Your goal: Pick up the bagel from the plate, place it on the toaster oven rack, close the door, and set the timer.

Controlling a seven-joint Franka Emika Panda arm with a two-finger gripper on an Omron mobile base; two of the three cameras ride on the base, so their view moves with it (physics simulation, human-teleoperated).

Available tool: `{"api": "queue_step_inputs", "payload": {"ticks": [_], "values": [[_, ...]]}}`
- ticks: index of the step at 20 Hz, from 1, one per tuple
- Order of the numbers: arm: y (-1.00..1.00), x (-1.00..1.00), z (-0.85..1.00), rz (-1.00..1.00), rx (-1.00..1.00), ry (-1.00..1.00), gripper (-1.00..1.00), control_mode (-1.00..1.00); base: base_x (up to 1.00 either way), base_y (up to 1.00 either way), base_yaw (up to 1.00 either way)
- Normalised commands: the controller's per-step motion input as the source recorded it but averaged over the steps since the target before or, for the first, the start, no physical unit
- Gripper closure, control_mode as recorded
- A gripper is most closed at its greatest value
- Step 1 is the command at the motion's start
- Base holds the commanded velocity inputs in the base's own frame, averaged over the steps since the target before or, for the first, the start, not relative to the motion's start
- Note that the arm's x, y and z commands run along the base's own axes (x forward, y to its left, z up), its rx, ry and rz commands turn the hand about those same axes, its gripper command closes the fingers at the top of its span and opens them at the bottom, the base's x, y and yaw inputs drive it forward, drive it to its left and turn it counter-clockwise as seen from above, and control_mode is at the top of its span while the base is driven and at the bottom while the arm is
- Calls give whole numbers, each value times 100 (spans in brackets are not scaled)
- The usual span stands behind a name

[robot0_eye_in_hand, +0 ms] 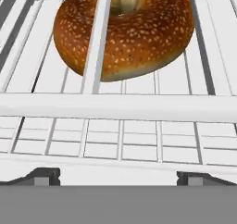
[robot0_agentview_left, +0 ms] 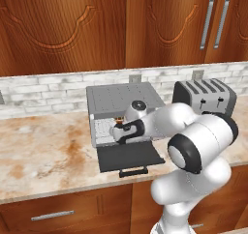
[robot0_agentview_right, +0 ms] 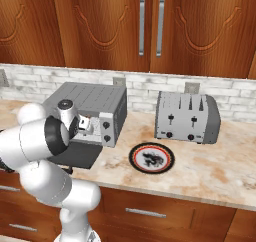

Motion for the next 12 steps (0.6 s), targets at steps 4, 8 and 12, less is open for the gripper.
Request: {"api": "queue_step_inputs", "payload": {"ticks": [4,8,12], "values": [[-3,-22,64,0,0,0,-100,-100,0,0,0],[-23,-41,72,0,0,5,-100,-100,0,0,0],[-45,-37,43,9,0,4,-100,-100,0,0,0]]}}
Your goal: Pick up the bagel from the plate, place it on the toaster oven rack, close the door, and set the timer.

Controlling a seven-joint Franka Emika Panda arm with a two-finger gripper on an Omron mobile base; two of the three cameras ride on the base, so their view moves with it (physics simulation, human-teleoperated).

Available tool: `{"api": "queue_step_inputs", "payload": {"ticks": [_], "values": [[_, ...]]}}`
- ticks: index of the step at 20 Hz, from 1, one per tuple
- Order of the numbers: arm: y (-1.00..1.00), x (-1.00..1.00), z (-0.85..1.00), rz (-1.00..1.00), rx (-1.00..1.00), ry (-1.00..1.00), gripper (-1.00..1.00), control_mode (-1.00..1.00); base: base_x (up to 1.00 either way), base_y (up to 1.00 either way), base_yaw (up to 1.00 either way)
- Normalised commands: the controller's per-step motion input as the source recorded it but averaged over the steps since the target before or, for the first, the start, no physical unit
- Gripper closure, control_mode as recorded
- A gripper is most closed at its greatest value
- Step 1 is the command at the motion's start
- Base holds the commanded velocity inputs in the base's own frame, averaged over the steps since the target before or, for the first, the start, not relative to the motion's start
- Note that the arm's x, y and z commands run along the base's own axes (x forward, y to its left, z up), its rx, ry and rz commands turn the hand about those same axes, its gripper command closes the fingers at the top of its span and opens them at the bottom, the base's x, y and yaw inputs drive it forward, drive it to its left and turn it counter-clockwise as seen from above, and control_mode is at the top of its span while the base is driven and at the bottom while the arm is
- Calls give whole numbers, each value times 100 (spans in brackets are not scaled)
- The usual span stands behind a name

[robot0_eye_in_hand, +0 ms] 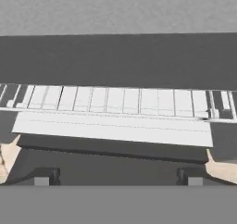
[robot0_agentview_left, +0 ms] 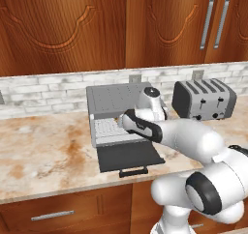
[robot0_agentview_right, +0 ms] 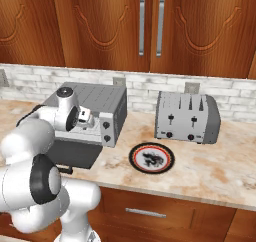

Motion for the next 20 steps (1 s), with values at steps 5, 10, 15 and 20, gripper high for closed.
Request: {"api": "queue_step_inputs", "payload": {"ticks": [5,10,15,20], "values": [[-62,-30,3,13,1,-1,-100,-100,0,0,0],[-52,-35,-4,16,1,-10,-100,-100,0,0,0],[-21,-6,-7,21,0,-6,-100,-100,0,0,0],[-6,0,-11,26,0,-8,-100,-100,0,0,0]]}}
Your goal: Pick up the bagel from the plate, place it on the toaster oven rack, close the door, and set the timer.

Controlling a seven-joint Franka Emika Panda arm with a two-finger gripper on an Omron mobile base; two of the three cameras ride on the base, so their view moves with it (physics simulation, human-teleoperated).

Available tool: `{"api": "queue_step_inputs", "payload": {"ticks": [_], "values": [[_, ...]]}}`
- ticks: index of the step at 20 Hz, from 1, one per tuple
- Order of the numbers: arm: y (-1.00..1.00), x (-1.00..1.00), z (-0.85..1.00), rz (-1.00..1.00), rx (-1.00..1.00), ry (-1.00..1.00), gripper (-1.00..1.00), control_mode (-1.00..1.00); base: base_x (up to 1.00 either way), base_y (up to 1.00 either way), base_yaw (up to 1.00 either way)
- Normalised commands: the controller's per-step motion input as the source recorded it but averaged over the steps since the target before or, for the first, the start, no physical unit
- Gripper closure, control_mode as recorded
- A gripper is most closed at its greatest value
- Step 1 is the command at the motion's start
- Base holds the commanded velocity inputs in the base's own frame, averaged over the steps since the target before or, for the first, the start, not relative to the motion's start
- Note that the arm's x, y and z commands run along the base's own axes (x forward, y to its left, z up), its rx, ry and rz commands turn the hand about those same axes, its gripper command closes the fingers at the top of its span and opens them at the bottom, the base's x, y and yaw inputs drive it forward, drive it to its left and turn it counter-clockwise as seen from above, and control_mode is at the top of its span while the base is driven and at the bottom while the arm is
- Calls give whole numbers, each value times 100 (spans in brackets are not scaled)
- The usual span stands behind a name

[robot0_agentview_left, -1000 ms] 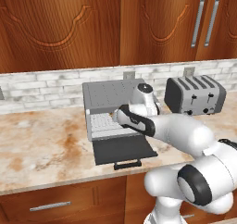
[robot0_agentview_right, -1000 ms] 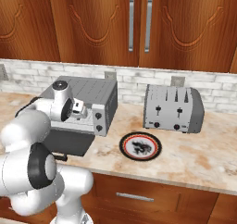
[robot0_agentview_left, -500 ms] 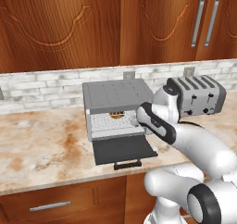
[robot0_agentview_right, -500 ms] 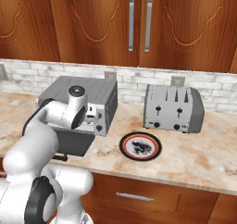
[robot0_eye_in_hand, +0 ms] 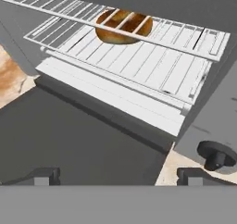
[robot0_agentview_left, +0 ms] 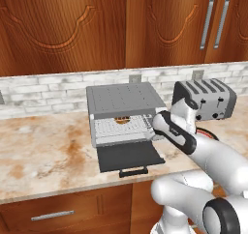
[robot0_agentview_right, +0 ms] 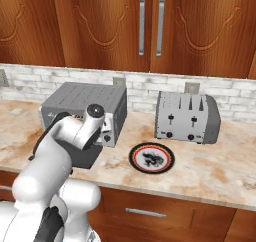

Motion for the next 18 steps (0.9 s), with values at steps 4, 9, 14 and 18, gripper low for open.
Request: {"api": "queue_step_inputs", "payload": {"ticks": [4,9,14,18], "values": [[64,-22,0,1,-3,-14,-100,-100,0,0,0],[52,-53,0,-9,11,-4,-100,-100,0,0,0],[27,-79,-6,-16,13,1,-100,-100,0,0,0],[31,-81,-1,-27,13,3,-100,-100,0,0,0]]}}
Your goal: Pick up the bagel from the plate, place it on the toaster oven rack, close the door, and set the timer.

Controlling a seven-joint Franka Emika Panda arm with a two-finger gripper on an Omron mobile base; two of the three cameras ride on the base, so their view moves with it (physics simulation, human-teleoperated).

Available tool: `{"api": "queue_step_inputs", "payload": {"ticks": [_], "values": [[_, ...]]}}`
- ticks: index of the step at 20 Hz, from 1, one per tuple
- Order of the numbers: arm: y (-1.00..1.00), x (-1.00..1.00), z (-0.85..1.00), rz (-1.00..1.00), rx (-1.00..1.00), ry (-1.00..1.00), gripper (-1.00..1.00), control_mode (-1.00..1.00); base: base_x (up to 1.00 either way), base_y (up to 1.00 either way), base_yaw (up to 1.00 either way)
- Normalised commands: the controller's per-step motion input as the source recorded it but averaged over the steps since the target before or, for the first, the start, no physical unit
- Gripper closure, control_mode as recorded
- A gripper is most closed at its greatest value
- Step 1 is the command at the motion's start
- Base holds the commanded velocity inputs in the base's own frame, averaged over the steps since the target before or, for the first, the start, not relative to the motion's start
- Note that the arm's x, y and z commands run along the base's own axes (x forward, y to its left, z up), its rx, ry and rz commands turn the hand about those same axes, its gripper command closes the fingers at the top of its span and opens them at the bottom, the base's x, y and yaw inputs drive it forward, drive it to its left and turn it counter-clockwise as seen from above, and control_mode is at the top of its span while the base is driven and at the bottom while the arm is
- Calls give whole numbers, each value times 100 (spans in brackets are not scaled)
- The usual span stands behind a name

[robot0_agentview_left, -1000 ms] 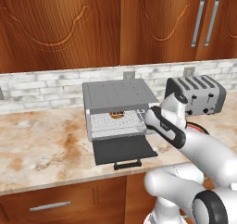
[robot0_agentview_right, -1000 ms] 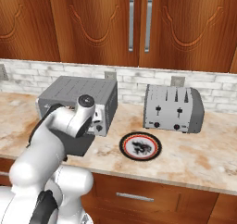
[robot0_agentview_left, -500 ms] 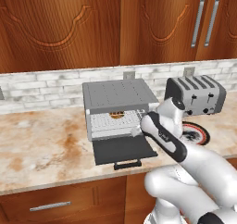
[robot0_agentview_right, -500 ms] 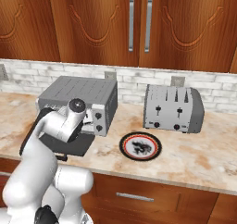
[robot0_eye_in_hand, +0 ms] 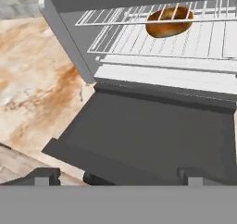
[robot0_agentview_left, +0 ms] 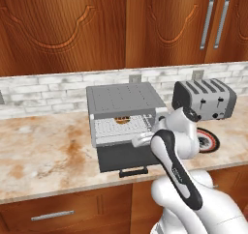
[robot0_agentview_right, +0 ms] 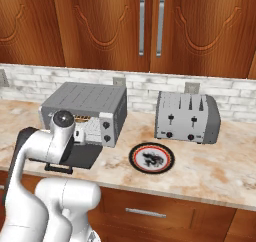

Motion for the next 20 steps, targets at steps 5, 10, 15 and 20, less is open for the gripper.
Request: {"api": "queue_step_inputs", "payload": {"ticks": [5,10,15,20], "values": [[50,-70,0,-17,8,0,-100,-100,0,0,0],[52,-32,0,0,-7,0,-100,-100,0,0,0],[29,-48,-4,2,-1,-2,-100,-100,0,0,0],[6,-21,-2,4,0,-4,-100,-100,0,0,0]]}}
